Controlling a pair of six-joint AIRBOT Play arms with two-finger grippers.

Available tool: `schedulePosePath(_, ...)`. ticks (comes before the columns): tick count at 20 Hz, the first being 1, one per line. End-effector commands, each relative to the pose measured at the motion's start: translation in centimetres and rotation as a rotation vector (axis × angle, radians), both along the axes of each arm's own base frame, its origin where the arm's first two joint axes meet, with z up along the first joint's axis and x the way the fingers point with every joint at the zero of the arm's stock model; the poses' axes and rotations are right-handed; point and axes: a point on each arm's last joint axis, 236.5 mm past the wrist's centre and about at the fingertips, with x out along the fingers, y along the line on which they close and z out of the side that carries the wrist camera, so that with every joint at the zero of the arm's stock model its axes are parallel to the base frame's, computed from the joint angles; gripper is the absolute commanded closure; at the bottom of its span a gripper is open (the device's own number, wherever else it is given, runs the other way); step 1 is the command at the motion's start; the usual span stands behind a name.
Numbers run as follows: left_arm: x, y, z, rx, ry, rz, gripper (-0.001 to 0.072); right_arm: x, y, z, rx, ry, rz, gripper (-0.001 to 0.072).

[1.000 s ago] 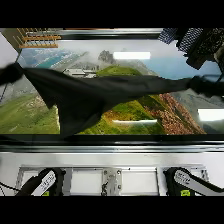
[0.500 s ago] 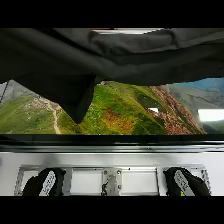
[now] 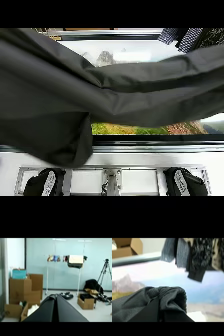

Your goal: Fold the clothes and pants, and hang the long-sleeved shirts on hangers.

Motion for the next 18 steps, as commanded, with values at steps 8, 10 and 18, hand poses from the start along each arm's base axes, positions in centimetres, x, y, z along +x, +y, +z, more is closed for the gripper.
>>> schedulePosePath(8,27.6,0.8,-30.9,-0.267,0.85,-0.232,0.0704,8.3,-3.0,-26.4,0.259,0.851,-0.005,0.0696)
schedulePosePath(10,31.3,-0.4,-35.4,-0.293,0.886,-0.241,0.0704,12.6,-3.3,-29.9,0.245,0.83,0.0,0.0696)
schedulePosePath(18,37.8,0.3,-43.2,-0.367,0.874,-0.175,0.0412,25.5,-6.5,-28.2,0.29,0.332,-0.135,0.0153)
